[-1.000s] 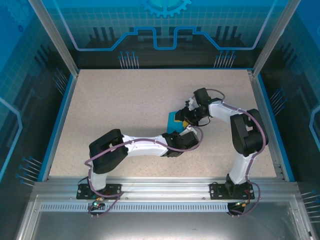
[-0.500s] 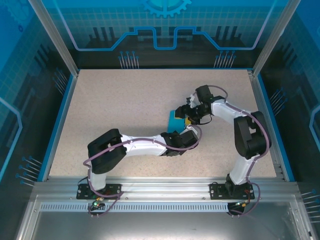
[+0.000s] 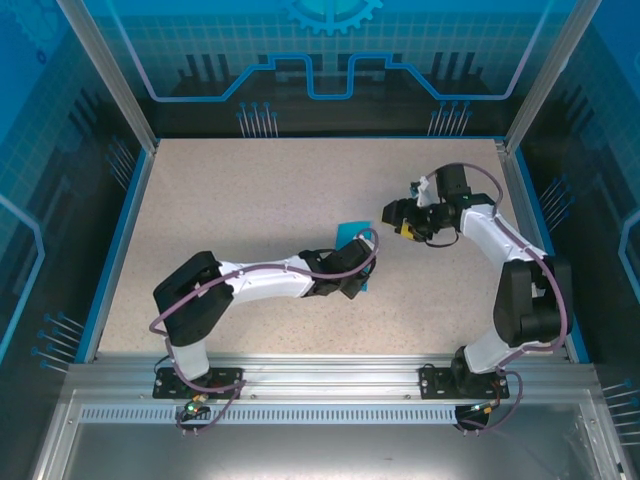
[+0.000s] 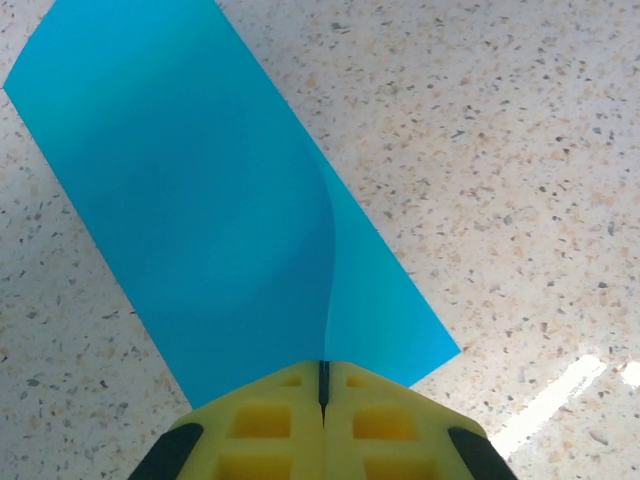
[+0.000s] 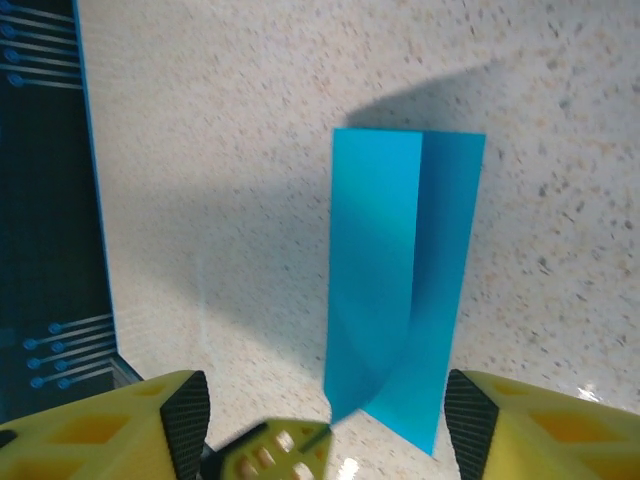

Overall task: Fold a paper plane with a square sheet of paper (fold left side to right side)
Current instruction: Fold the triangle a second time at the center of the table.

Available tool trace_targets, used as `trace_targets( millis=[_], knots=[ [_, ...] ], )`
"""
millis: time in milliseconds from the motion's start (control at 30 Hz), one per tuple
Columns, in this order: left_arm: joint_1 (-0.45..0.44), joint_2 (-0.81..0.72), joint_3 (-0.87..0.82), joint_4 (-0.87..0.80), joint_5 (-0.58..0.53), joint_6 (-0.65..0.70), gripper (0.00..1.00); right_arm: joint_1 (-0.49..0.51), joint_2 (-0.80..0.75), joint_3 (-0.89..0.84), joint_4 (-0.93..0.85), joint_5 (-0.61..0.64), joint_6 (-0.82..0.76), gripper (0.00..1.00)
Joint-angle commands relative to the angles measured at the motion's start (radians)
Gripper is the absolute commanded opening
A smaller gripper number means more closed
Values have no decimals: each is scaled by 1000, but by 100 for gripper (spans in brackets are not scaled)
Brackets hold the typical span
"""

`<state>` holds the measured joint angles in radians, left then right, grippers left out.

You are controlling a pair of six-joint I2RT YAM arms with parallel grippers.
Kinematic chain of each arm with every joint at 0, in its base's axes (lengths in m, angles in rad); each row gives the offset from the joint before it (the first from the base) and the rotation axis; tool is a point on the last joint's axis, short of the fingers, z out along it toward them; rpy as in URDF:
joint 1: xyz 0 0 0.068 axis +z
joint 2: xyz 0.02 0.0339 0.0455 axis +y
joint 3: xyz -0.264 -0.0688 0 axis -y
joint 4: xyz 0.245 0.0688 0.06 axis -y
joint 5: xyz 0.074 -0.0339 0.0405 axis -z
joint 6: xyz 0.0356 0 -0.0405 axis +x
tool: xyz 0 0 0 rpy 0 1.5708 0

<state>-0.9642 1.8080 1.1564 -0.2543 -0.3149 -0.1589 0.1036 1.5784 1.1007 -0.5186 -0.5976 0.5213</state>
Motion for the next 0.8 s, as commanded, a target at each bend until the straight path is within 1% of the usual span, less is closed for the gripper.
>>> trace_targets(
  millis=[0, 100, 233, 333, 467, 567, 633, 767],
  knots=[
    [37, -54, -33, 13, 113, -28, 0, -3, 4, -64, -16, -74, -35, 59],
    [68, -76, -62, 34, 173, -34, 0, 16, 11, -124, 24, -87, -25, 49],
    [122, -96, -96, 64, 261, -41, 0, 45, 21, -191, 70, -87, -6, 30],
    [153, -96, -101, 69, 293, -20, 0, 83, 40, -216, 86, -80, -3, 23],
    [180, -92, -89, 63, 317, -7, 0, 146, 63, -247, 109, -51, 12, 21],
    [191, -93, -76, 68, 359, -14, 0, 176, 75, -249, 117, -30, 19, 21],
    [190, -89, -62, 68, 380, -19, 0, 182, 80, -246, 122, -27, 19, 21],
    [195, -81, -49, 61, 377, -39, 0, 192, 78, -238, 114, -19, 7, 21]
  ],
)
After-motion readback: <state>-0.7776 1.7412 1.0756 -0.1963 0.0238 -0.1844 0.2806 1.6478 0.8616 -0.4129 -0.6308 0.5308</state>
